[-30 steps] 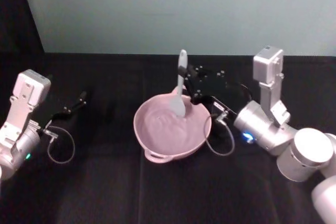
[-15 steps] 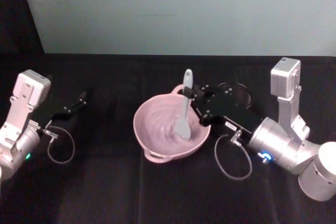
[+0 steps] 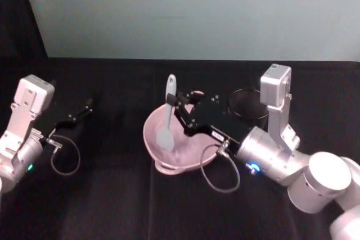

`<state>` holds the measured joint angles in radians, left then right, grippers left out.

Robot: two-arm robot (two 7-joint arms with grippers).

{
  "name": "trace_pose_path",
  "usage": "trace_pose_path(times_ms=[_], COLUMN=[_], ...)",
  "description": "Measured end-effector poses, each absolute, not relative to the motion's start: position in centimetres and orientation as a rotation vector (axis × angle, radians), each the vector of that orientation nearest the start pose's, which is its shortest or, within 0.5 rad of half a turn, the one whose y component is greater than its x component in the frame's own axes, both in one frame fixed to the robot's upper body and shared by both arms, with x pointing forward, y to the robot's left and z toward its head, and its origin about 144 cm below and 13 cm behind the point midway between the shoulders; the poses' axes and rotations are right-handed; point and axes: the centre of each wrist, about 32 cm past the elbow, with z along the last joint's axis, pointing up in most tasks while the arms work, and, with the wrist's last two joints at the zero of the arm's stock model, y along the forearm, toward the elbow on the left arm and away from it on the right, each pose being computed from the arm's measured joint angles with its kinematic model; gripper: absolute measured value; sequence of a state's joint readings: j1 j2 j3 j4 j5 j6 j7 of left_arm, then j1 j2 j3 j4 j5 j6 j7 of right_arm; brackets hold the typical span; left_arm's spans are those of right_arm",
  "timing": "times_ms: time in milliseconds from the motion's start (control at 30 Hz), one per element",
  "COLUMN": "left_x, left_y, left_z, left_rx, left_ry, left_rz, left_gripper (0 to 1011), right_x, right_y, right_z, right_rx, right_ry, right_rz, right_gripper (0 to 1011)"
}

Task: Use the one hand to pick up the spoon and stir the clear water in the bowl.

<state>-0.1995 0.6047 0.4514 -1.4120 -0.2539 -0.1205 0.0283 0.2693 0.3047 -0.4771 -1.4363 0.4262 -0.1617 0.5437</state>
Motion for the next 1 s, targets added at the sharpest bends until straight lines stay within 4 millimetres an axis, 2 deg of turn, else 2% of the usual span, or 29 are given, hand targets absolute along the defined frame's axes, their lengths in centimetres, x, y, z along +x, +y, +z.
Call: trace_pose_path(times_ms=[300, 533, 767, 1000], left_x=[48.9, 48.9, 48.9, 48.9], left_y=[31.0, 31.0, 31.0, 31.0], left_z=[114.0, 114.0, 114.0, 114.0], left_rx=[0.304, 0.304, 0.304, 0.304], left_ry=[-0.285, -0.285, -0.285, -0.285], left_rz=[1.248, 1.248, 1.248, 1.248], left_gripper=[1011, 1011, 1011, 1011], right_x=[53.4, 54.2, 52.6, 50.0], right_y=[-18.6, -20.1, -22.3, -23.1], right_z=[115.6, 115.5, 116.4, 116.9], right_rx=[0.122, 0.096, 0.065, 0.072], right_ry=[-0.128, -0.164, -0.141, -0.094], right_rz=[-0.710, -0.778, -0.793, -0.740], right_gripper=[109, 109, 109, 109])
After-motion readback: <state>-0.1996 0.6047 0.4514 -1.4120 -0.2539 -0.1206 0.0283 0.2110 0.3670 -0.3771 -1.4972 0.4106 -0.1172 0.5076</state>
